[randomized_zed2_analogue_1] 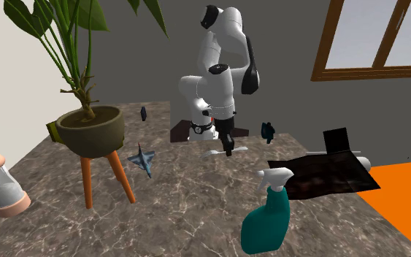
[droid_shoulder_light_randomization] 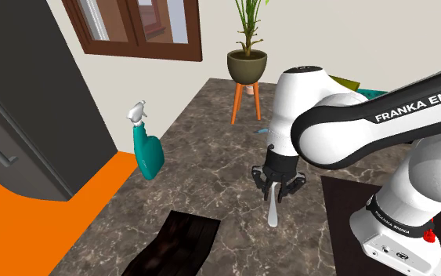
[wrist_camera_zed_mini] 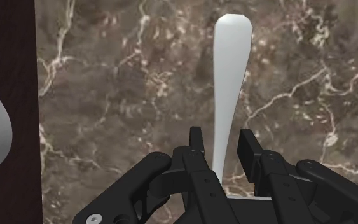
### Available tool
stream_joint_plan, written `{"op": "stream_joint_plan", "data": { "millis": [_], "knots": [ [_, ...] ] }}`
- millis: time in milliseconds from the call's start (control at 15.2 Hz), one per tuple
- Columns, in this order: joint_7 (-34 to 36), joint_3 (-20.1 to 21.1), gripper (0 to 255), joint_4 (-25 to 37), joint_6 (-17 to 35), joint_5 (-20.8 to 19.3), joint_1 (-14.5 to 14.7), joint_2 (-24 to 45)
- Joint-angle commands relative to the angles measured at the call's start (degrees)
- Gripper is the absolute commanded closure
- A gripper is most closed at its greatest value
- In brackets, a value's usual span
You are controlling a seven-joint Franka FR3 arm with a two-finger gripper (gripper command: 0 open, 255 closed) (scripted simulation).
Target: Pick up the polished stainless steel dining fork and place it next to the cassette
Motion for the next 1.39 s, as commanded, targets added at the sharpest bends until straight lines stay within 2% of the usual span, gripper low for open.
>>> {"op": "stream_joint_plan", "data": {
  "millis": [0, 330, 1320],
  "knots": [
    [0.0, 0.0, 255, 0.0, 0.0, 0.0, 0.0, 0.0],
    [0.0, 0.0, 255, 0.0, 0.0, 0.0, 0.0, 0.0],
    [2.8, -7.1, 255, 5.8, -15.7, -5.7, 0.5, -10.1]
  ]
}}
